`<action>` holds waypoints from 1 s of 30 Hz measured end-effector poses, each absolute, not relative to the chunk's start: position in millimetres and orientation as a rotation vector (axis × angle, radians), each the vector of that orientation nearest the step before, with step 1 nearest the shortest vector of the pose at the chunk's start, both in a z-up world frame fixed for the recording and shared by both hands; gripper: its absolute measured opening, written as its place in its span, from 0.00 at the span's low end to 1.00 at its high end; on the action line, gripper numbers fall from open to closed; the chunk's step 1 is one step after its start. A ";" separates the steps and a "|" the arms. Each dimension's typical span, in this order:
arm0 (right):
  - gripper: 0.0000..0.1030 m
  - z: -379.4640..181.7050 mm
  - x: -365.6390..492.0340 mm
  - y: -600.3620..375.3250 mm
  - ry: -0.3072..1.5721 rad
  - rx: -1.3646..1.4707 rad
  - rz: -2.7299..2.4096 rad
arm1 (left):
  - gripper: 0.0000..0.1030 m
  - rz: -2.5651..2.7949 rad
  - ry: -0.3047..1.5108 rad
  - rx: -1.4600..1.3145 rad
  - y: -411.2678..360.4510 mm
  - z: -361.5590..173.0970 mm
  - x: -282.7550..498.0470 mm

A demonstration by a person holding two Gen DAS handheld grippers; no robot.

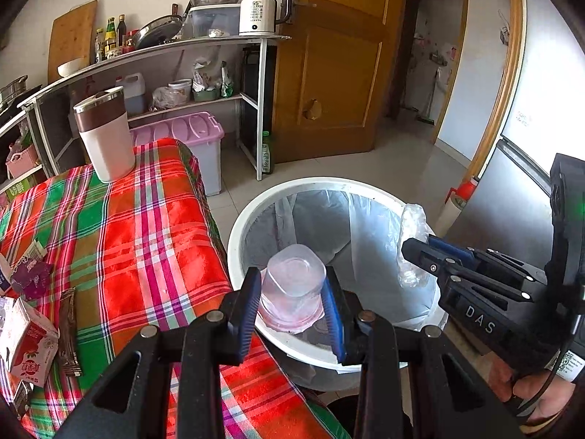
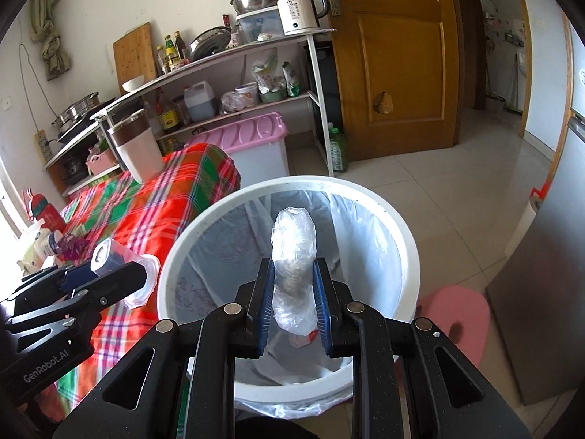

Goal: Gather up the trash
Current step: 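Carry the bottle and cup over the bin and release both, then return both tools over the table toward the cartons and chocolate wrapper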

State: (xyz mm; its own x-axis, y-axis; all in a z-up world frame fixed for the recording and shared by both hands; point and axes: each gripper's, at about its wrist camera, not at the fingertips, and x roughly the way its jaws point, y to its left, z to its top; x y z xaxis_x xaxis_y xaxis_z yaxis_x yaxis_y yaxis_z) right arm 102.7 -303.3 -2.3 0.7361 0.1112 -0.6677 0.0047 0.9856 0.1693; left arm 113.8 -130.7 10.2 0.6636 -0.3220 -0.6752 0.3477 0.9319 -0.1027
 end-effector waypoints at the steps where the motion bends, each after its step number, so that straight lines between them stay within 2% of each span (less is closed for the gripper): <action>1: 0.22 -3.2 103.0 -304.3 0.745 0.163 0.056 | 0.34 -0.379 0.759 0.036 -132.0 9.4 114.5; 8: 0.22 -6.5 104.9 -308.5 0.766 0.170 0.045 | 0.35 -0.381 0.773 0.034 -133.9 5.4 118.3; 10: 0.23 -6.6 103.8 -307.2 0.768 0.161 0.035 | 0.41 -0.383 0.779 0.026 -132.5 5.1 119.0; 11: 0.24 -6.2 105.6 -306.8 0.769 0.160 0.031 | 0.51 -0.386 0.780 0.020 -131.5 5.1 119.3; 12: 0.30 -6.1 105.7 -306.5 0.770 0.161 0.026 | 0.54 -0.387 0.780 0.015 -130.3 5.4 119.0; 14: 0.40 -5.6 105.3 -307.1 0.770 0.171 0.024 | 0.54 -0.390 0.773 0.017 -128.8 6.7 117.2; 15: 0.41 -5.2 104.4 -306.9 0.767 0.175 0.026 | 0.54 -0.388 0.768 0.018 -127.9 7.7 116.2; 30: 0.41 10.1 85.5 -281.8 0.719 0.178 0.074 | 0.54 -0.332 0.717 -0.032 -83.7 19.4 93.1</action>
